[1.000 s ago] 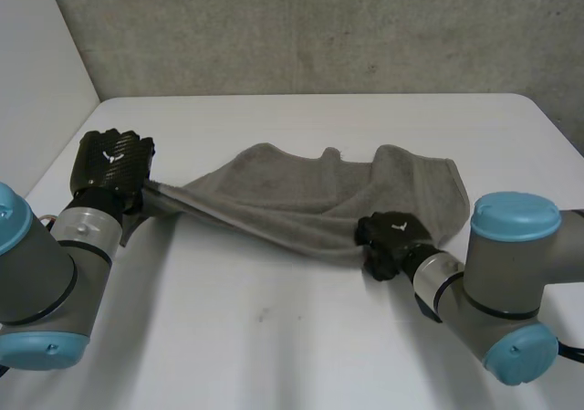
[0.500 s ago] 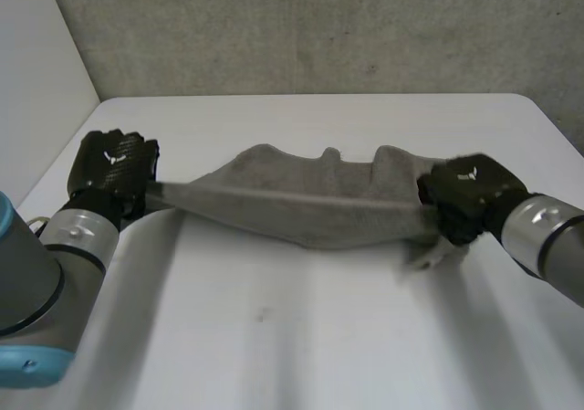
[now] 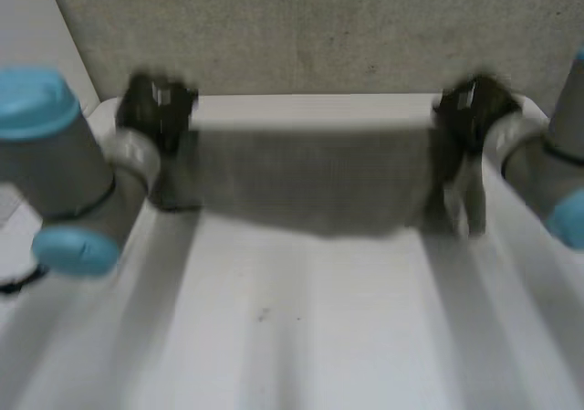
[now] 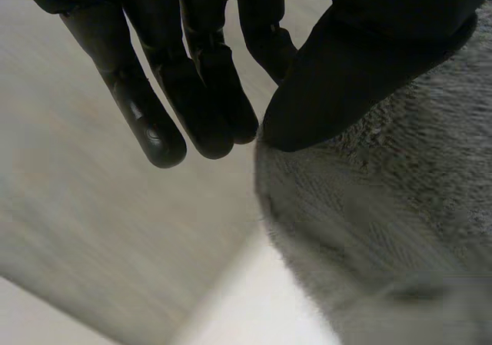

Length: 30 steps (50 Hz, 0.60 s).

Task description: Fold the towel.

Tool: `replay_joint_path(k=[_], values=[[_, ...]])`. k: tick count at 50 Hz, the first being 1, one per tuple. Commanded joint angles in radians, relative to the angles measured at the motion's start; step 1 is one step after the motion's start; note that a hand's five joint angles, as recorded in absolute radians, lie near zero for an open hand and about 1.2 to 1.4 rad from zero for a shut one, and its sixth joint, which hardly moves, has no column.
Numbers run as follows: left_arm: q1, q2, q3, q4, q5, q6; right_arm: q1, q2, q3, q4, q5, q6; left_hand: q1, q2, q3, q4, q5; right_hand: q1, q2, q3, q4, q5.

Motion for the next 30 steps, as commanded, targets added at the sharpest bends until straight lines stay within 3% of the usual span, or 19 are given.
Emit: replay_joint_path(k=[1,3,7,9,12,13,21,23,30], values=[[-0.004,-0.021,0.391,0.273,-0.012,-0.008,0.008,-0.08,-0.135,-0.547,0.005,0.016,0.194,0.177,0.179,0.178,0.189,0.434,0.209,0.208,0.203,0.235],[-0.004,-0.014,0.452,0.377,-0.02,-0.034,0.008,-0.102,-0.12,-0.634,-0.006,0.022,0.194,0.177,0.179,0.178,0.189,0.434,0.209,0.208,0.203,0.235],[-0.007,-0.008,0.443,0.378,-0.017,-0.069,0.008,-0.121,-0.075,-0.663,-0.064,0.042,0.194,0.177,0.179,0.178,0.189,0.434,0.209,0.208,0.203,0.235],[-0.007,-0.006,0.406,0.335,-0.015,-0.082,0.008,-0.119,-0.013,-0.541,-0.136,0.062,0.194,0.177,0.179,0.178,0.189,0.434,0.209,0.208,0.203,0.235],[0.0,0.003,0.297,0.266,-0.012,-0.086,-0.003,-0.117,0.008,-0.462,-0.158,0.065,0.194,0.177,0.179,0.178,0.189,0.434,0.209,0.208,0.203,0.235],[0.003,0.005,0.235,0.244,-0.012,-0.088,-0.007,-0.107,0.033,-0.367,-0.186,0.065,0.194,0.177,0.179,0.178,0.189,0.434,0.209,0.208,0.203,0.235],[0.036,-0.001,-0.145,0.235,-0.005,-0.103,-0.009,-0.007,0.168,-0.127,-0.326,0.049,0.194,0.177,0.179,0.178,0.189,0.434,0.209,0.208,0.203,0.235],[0.04,-0.015,-0.271,0.253,0.006,-0.102,-0.009,0.043,0.199,-0.096,-0.328,0.048,0.194,0.177,0.179,0.178,0.189,0.434,0.209,0.208,0.203,0.235],[0.034,-0.02,-0.419,0.275,0.015,-0.098,-0.05,0.148,0.239,0.032,-0.316,-0.017,0.194,0.177,0.179,0.178,0.189,0.434,0.209,0.208,0.203,0.235]])
